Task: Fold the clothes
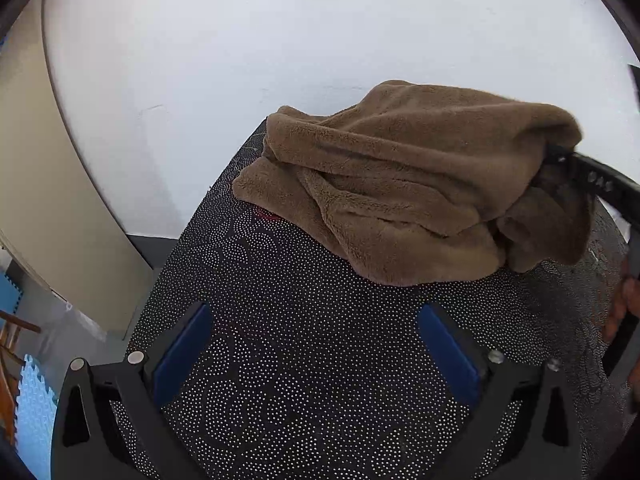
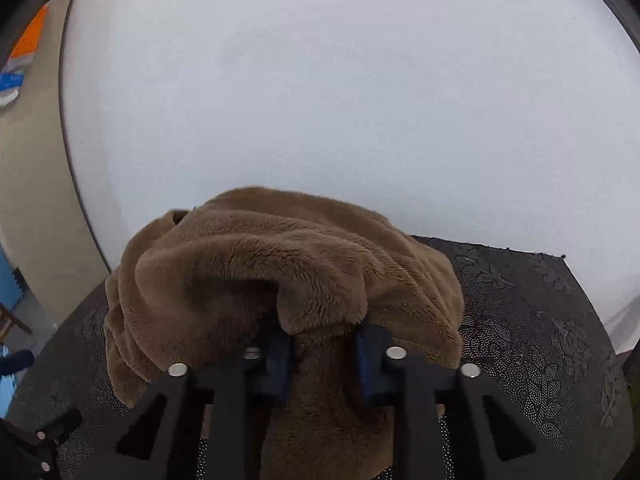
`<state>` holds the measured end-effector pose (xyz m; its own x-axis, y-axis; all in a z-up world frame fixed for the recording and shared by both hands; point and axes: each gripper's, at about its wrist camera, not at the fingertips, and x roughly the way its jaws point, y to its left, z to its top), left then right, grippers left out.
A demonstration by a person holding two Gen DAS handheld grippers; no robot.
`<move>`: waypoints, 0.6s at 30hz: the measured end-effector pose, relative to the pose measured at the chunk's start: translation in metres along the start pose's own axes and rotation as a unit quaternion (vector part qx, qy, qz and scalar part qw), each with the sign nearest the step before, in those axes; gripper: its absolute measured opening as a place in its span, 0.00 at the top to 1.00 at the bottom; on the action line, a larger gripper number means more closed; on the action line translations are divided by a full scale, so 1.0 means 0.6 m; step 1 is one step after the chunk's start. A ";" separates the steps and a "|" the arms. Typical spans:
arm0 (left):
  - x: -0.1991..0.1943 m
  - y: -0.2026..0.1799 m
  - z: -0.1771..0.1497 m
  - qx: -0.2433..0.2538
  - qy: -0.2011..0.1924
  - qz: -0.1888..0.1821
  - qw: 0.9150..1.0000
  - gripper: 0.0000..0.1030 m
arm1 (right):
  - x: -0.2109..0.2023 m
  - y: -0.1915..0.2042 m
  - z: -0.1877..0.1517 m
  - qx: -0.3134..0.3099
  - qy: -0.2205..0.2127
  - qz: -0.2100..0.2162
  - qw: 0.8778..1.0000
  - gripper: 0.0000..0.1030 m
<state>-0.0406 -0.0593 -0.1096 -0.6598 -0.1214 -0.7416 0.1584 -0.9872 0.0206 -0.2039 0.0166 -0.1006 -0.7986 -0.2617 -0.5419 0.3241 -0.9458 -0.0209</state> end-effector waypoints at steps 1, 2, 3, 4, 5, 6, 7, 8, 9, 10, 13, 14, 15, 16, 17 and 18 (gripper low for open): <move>0.002 0.001 -0.001 0.000 0.002 0.000 1.000 0.00 | -0.008 -0.004 -0.001 0.007 -0.010 -0.005 1.000 0.78; 0.004 0.002 -0.001 -0.001 0.004 0.000 1.000 0.00 | -0.016 -0.007 -0.002 0.014 -0.020 -0.010 1.000 0.79; 0.005 0.003 -0.002 -0.003 0.006 0.001 1.000 0.00 | -0.025 -0.010 -0.003 0.018 -0.029 -0.018 0.999 0.79; 0.006 0.003 -0.003 -0.006 0.007 0.002 1.000 0.00 | -0.032 -0.011 -0.004 0.020 -0.039 -0.025 0.999 0.80; 0.006 0.003 -0.004 -0.008 0.007 0.001 1.000 0.00 | -0.039 -0.012 -0.005 0.023 -0.048 -0.033 0.998 0.80; 0.006 0.003 -0.006 -0.011 0.008 0.000 1.000 0.00 | -0.047 -0.014 -0.007 0.025 -0.058 -0.041 0.997 0.80; 0.006 0.003 -0.006 -0.011 0.008 -0.001 1.000 0.00 | -0.060 -0.018 -0.009 0.029 -0.069 -0.049 0.996 0.81; 0.006 0.003 -0.006 -0.011 0.008 -0.001 1.000 0.00 | -0.075 -0.023 -0.012 0.033 -0.079 -0.057 0.995 0.81; 0.005 0.003 -0.006 -0.011 0.007 0.000 1.000 0.00 | -0.089 -0.028 -0.015 0.037 -0.089 -0.065 0.993 0.84; 0.005 0.003 -0.006 -0.011 0.007 -0.001 1.000 0.00 | -0.105 -0.033 -0.018 0.041 -0.100 -0.075 0.991 0.95; 0.005 0.002 -0.006 -0.010 0.007 -0.003 1.000 0.00 | -0.163 -0.056 -0.020 0.047 -0.141 -0.124 0.981 0.96; 0.006 0.001 -0.006 -0.010 0.007 -0.003 1.000 0.00 | -0.176 -0.060 -0.020 0.047 -0.149 -0.132 0.979 0.95; 0.006 0.000 -0.006 -0.010 0.008 -0.005 1.000 0.00 | -0.169 -0.056 -0.019 0.045 -0.144 -0.118 0.982 0.95; 0.007 -0.002 -0.006 -0.010 0.009 -0.007 1.000 0.00 | -0.163 -0.051 -0.018 0.043 -0.138 -0.104 0.984 0.95; 0.008 -0.003 -0.006 -0.010 0.010 -0.009 1.000 0.00 | -0.156 -0.047 -0.017 0.040 -0.132 -0.091 0.986 0.94; 0.008 -0.006 -0.006 -0.009 0.010 -0.009 1.000 0.00 | -0.150 -0.043 -0.016 0.038 -0.126 -0.077 0.988 0.84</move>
<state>-0.0418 -0.0560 -0.1157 -0.6475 -0.1006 -0.7554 0.1594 -0.9872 -0.0052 -0.1357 0.0662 -0.0595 -0.9398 -0.1439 -0.3099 0.1575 -0.9873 -0.0192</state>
